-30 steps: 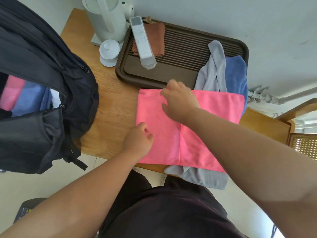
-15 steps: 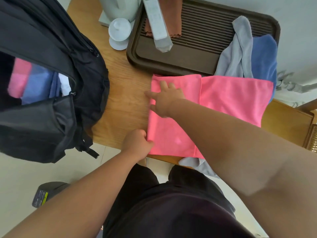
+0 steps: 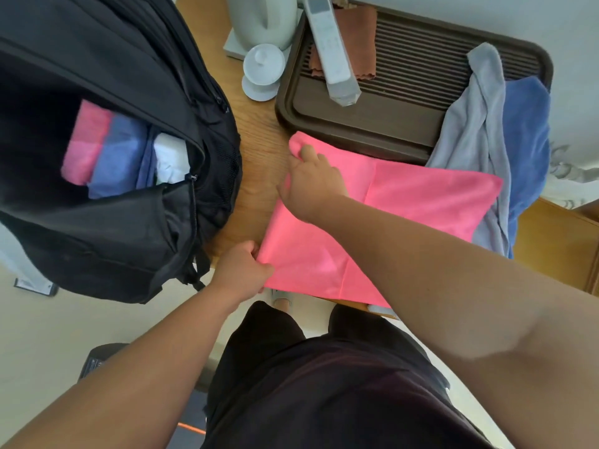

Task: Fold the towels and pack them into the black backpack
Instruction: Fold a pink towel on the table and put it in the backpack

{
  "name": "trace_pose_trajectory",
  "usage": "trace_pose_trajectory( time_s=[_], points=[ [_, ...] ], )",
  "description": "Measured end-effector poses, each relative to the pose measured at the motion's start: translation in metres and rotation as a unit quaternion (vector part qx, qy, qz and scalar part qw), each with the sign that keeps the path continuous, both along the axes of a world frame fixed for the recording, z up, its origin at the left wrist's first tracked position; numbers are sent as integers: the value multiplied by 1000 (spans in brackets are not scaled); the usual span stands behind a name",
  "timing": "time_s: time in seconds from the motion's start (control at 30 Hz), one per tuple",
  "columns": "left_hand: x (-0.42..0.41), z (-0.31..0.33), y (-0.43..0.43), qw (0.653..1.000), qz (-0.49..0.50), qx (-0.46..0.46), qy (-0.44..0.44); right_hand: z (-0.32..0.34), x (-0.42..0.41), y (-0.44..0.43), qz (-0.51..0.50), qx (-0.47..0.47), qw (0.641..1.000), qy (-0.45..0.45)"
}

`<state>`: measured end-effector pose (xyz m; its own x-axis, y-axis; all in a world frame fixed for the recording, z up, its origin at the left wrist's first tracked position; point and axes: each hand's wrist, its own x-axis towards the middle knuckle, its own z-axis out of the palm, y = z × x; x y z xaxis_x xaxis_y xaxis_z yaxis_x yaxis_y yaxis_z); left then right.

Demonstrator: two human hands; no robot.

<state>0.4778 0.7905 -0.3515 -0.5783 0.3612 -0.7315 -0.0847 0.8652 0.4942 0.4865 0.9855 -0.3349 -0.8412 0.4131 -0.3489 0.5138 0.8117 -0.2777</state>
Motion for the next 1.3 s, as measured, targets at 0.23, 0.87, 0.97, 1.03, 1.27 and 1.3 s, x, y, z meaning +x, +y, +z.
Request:
trace_pose_trajectory(
  time_s=[0.23,0.87,0.97,1.03,1.27,1.3],
  points=[
    [-24,0,-11,961,-173,-113,182,-17,-6,-6,43,-130,989,-54],
    [68,-25,56,892,-406,-44,195,-17,221,61,-156,-67,976,-139],
    [72,-30,54,894,-397,-61,196,-20,249,61,-165,-42,974,-147],
    [75,-31,52,895,-395,-63,196,-19,264,61,-201,-45,970,-128],
    [90,-27,41,863,-420,-87,266,-10,293,45,-211,-76,961,-159],
    [90,-27,40,865,-417,-80,269,-13,294,41,-209,-70,964,-145]
  ],
)
